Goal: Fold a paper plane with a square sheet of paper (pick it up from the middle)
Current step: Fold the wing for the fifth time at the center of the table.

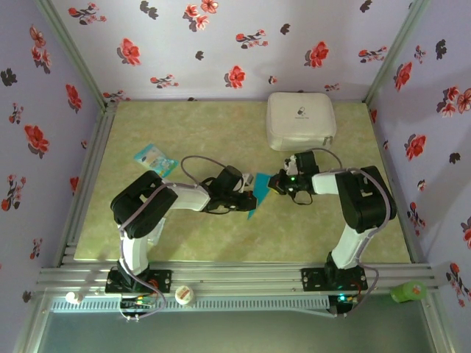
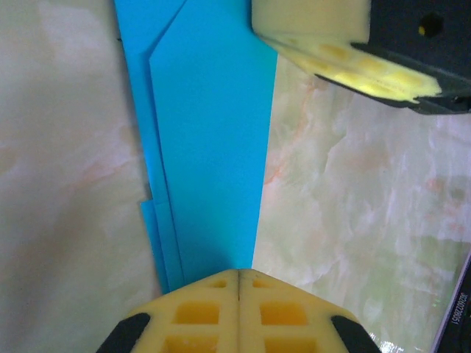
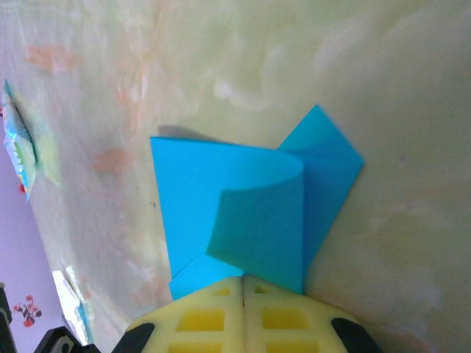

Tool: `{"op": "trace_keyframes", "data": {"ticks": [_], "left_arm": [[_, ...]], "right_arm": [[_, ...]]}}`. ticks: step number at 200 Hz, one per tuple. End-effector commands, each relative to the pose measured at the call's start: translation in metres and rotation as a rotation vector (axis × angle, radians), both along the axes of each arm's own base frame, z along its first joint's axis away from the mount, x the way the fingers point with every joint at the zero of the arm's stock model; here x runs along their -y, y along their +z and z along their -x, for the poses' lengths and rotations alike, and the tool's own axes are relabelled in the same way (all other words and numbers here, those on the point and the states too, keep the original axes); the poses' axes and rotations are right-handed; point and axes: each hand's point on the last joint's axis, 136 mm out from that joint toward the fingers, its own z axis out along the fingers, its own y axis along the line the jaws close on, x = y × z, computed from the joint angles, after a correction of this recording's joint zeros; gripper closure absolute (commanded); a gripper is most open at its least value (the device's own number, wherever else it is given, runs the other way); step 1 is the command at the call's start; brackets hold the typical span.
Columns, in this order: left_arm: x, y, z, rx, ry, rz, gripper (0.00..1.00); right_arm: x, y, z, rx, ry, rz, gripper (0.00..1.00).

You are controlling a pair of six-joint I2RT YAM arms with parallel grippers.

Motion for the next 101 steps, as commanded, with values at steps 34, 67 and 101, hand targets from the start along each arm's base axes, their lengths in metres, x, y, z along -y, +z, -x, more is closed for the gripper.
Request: {"op": "trace_keyframes", "data": {"ticks": [34, 67, 101], "left_arm": [[-0.040, -0.054, 0.036, -0.123, -0.020, -0.208, 1.00], [-0.039, -0.051, 0.035, -0.118, -0.020, -0.203, 1.00], [-0.039, -0.052, 0.035, -0.119, -0.019, -0.204, 1.00]], "right_arm": [[0.063, -0.018, -0.042, 0.004, -0.258, 0.192, 0.95], [0.070, -0.009, -0.055, 0.008, -0.296, 0.202, 0.94], [0.069, 0.007, -0.059, 0.030, -0.286, 0.198, 0.94]]}}
